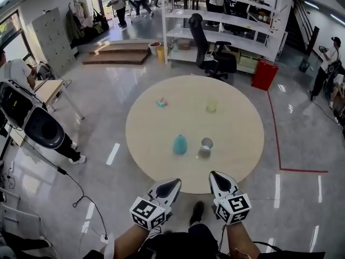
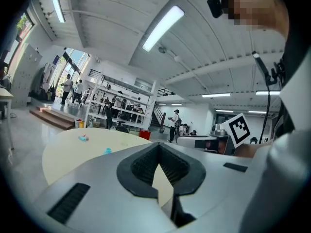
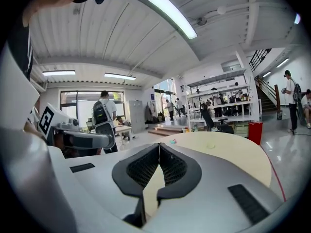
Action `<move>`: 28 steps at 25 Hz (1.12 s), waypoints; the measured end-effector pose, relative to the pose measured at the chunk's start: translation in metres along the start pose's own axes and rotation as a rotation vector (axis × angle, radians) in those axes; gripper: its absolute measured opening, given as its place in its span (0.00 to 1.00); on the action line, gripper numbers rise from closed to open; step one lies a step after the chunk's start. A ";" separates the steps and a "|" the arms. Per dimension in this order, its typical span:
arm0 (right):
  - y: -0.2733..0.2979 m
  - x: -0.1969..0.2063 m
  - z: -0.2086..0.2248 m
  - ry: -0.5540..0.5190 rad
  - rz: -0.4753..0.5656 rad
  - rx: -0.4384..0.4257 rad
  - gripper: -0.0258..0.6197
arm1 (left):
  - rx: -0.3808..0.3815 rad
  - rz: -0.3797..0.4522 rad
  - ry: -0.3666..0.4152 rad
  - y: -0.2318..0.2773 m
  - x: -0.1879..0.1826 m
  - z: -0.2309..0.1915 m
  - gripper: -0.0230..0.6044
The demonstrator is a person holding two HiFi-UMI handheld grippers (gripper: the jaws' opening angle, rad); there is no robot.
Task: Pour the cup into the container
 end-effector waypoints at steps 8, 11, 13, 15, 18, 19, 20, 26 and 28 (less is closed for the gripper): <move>-0.075 0.034 -0.083 0.012 -0.035 0.062 0.05 | 0.043 -0.015 -0.024 -0.079 0.040 0.030 0.04; -0.106 0.038 -0.103 0.015 -0.038 0.068 0.05 | 0.057 -0.015 -0.019 -0.099 0.042 0.051 0.04; -0.126 0.040 -0.114 0.009 -0.032 0.072 0.05 | 0.070 -0.001 -0.009 -0.111 0.043 0.067 0.04; -0.150 0.042 -0.123 0.002 -0.019 0.075 0.05 | 0.073 0.013 0.001 -0.126 0.044 0.087 0.04; -0.190 0.047 -0.133 -0.003 0.009 0.062 0.05 | 0.064 0.033 0.038 -0.147 0.044 0.125 0.04; -0.202 0.050 -0.137 -0.004 0.017 0.053 0.05 | 0.058 0.038 0.048 -0.154 0.045 0.138 0.04; -0.215 0.053 -0.140 -0.007 0.024 0.039 0.05 | 0.051 0.042 0.052 -0.160 0.048 0.149 0.04; -0.299 0.077 -0.159 -0.036 0.055 -0.011 0.05 | 0.006 0.040 0.028 -0.206 0.069 0.220 0.04; -0.327 0.085 -0.156 -0.007 0.064 0.009 0.05 | 0.015 0.019 0.031 -0.220 0.073 0.247 0.04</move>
Point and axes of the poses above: the fingertips, and each gripper's own axes: y forward along the fingers, z to its right, x out of its underside, the point moved 8 cm from there along -y, backward along the fingers, and after that the axes turned 5 degrees about -z, right-handed, at the moved point
